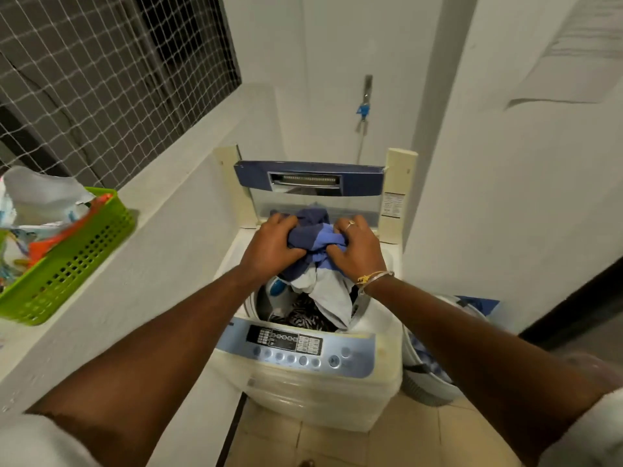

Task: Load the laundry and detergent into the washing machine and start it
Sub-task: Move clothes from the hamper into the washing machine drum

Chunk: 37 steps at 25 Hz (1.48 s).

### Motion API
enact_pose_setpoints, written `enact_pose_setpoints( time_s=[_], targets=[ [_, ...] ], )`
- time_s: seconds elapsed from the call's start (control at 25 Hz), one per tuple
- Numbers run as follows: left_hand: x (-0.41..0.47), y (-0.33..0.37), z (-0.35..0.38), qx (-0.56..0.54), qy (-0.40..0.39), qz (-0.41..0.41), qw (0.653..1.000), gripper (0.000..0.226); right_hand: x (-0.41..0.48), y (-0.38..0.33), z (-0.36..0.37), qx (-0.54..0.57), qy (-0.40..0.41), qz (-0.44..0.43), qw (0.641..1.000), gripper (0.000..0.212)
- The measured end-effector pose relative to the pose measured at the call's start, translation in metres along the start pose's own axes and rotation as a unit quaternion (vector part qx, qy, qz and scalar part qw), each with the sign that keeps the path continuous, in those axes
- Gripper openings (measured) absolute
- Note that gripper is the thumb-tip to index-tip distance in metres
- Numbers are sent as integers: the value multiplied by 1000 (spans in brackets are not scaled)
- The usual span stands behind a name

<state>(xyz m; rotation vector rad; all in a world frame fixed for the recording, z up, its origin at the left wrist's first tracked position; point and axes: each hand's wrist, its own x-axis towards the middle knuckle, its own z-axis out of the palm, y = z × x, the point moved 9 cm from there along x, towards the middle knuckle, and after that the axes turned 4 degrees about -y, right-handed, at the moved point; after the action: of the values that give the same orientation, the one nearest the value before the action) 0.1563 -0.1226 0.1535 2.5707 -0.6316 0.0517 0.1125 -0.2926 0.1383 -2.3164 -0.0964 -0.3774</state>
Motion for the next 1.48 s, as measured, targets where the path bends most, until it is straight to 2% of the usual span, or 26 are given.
enact_pose_setpoints(
  time_s=[0.08, 0.2, 0.28, 0.32, 0.44, 0.56, 0.8, 1.04, 1.24, 1.48],
  targets=[
    [9, -52, 35, -39, -59, -37, 997, 40, 10, 23, 50, -9, -24, 44, 999, 15],
    [13, -105, 94, -75, -176, -56, 980, 66, 12, 71, 113, -41, -108, 138, 984, 22],
    [13, -130, 118, -65, -219, -63, 972, 62, 0, 102, 143, -68, -174, 217, 958, 33],
    [11, -139, 124, -49, -236, -75, 968, 57, -6, 111, 148, -65, -181, 240, 952, 36],
    [7, -153, 136, -22, -274, -92, 957, 47, -8, 116, 144, -57, -160, 240, 956, 37],
    [17, -140, 133, -29, -258, -70, 963, 40, -2, 106, 131, -72, -161, 214, 961, 38],
    [33, -71, 129, -49, -194, -37, 979, 27, -19, 101, 83, -54, -122, 210, 969, 38],
    [28, 47, 152, -57, -179, 15, 982, 20, -72, 130, -18, -34, -63, 237, 969, 34],
    [17, 163, 179, -70, -175, 48, 981, 31, -120, 163, -119, -51, -35, 243, 968, 29],
    [16, 275, 220, -91, -170, 79, 978, 33, -155, 208, -206, -74, -19, 237, 968, 36]
  ],
)
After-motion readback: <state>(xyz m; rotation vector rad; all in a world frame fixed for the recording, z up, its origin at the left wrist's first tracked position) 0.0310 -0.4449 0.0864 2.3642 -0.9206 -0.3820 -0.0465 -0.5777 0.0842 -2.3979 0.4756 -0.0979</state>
